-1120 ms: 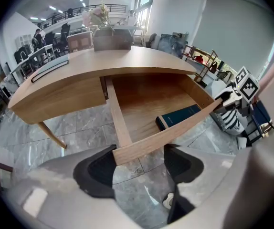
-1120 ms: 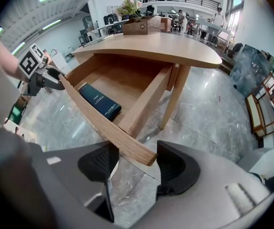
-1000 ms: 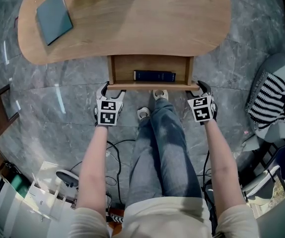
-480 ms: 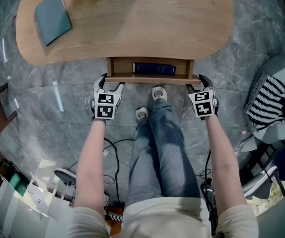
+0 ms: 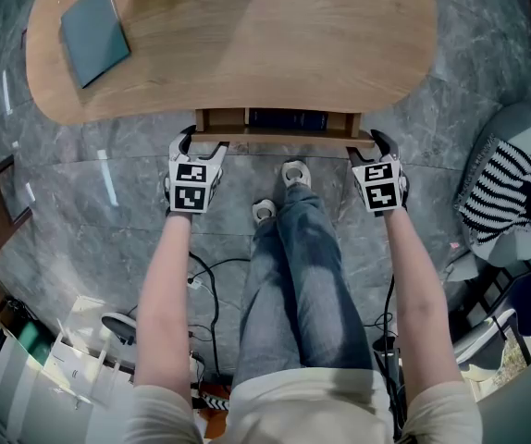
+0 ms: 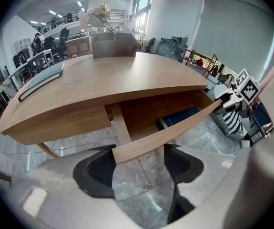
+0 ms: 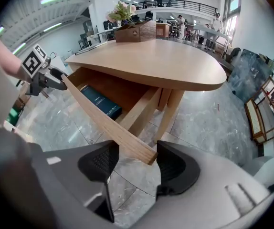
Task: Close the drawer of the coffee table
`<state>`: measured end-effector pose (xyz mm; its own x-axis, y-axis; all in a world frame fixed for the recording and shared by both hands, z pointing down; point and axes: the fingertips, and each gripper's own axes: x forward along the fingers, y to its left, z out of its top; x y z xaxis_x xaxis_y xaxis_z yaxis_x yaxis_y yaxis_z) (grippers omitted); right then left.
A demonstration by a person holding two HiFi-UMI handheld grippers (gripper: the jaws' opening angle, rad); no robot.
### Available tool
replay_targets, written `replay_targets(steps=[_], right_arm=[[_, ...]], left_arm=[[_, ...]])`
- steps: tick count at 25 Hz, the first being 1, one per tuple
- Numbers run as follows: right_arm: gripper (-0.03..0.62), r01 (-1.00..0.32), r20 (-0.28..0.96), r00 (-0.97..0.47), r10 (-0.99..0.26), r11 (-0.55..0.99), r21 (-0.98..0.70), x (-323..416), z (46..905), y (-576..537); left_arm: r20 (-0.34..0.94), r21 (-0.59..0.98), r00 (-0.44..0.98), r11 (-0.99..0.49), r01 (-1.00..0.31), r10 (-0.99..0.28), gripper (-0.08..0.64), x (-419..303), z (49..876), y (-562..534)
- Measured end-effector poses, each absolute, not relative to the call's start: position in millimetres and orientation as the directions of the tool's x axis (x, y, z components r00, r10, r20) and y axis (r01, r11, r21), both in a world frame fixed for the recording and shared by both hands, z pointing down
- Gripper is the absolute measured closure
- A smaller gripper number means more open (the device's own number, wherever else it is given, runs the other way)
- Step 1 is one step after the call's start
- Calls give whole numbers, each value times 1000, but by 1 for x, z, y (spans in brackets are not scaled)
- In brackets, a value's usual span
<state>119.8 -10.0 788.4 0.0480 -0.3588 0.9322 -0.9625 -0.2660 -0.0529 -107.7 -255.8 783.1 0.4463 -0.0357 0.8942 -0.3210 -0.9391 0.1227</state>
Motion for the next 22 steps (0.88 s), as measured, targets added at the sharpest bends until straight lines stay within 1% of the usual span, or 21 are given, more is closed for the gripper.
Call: replay_targets(steps=[15, 22], right_arm=[[345, -967, 927, 61, -369, -253, -37, 148, 790, -31], [345, -965, 921, 55, -386, -256, -50, 157, 787, -45]], left_arm=[[882, 127, 467, -924, -360, -60, 241, -79, 780, -278], [874, 117, 477, -912, -392, -93, 241, -71, 781, -288]])
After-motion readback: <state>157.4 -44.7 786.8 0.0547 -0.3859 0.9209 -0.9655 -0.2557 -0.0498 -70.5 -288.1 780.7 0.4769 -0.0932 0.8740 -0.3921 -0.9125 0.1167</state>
